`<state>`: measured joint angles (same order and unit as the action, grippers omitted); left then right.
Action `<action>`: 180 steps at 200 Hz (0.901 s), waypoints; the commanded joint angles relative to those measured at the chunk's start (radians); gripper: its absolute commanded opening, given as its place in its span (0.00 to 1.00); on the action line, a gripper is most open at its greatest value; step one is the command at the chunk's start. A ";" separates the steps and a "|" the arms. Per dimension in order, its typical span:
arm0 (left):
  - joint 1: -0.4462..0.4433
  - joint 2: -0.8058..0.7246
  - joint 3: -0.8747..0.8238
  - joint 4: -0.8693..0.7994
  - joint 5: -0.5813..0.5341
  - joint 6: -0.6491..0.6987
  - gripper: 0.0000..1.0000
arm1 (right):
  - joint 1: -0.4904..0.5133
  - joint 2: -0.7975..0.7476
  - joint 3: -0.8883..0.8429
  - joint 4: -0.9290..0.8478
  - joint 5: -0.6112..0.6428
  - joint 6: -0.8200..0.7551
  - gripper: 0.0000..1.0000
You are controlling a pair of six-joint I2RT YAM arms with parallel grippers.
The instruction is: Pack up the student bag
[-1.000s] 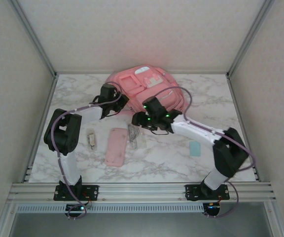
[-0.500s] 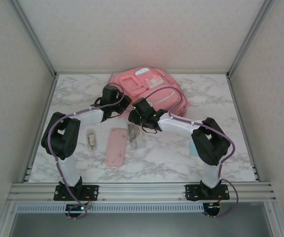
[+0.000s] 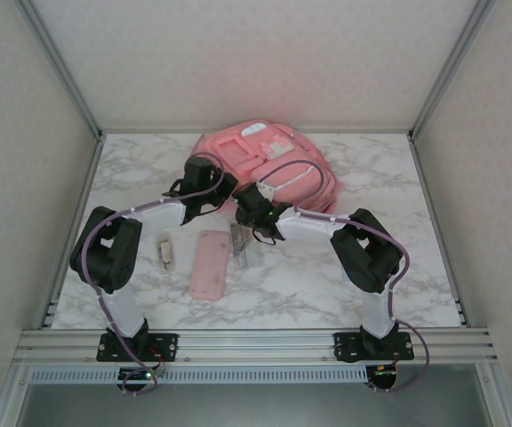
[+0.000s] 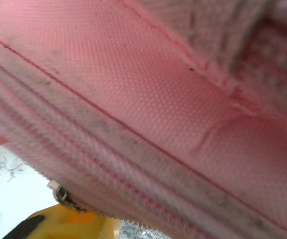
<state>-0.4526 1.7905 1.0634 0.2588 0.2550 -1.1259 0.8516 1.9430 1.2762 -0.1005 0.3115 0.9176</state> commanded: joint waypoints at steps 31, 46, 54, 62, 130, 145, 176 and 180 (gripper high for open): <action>-0.042 -0.086 -0.019 0.015 0.146 -0.020 0.00 | -0.038 0.001 0.012 0.188 0.110 -0.067 0.17; -0.042 -0.080 -0.020 0.010 0.139 -0.013 0.00 | -0.046 -0.019 -0.023 0.244 0.071 -0.085 0.11; -0.041 -0.074 -0.019 0.007 0.133 -0.008 0.00 | -0.050 -0.029 -0.033 0.251 0.051 -0.095 0.07; -0.041 -0.066 -0.017 0.009 0.130 -0.006 0.00 | -0.054 -0.042 -0.043 0.254 0.033 -0.110 0.03; 0.020 0.030 0.057 -0.003 0.090 0.066 0.00 | -0.096 -0.197 -0.209 0.188 -0.225 -0.221 0.00; 0.030 0.039 0.071 -0.003 0.096 0.073 0.00 | -0.100 -0.232 -0.257 0.174 -0.257 -0.237 0.00; 0.033 0.036 0.090 -0.024 0.096 0.095 0.00 | -0.148 -0.292 -0.322 0.137 -0.320 -0.265 0.00; 0.032 0.036 0.091 -0.024 0.098 0.096 0.00 | -0.152 -0.297 -0.326 0.130 -0.327 -0.270 0.00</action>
<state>-0.4248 1.8290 1.0924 0.2207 0.2981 -1.0725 0.7456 1.6955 0.9936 0.0650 0.0368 0.7006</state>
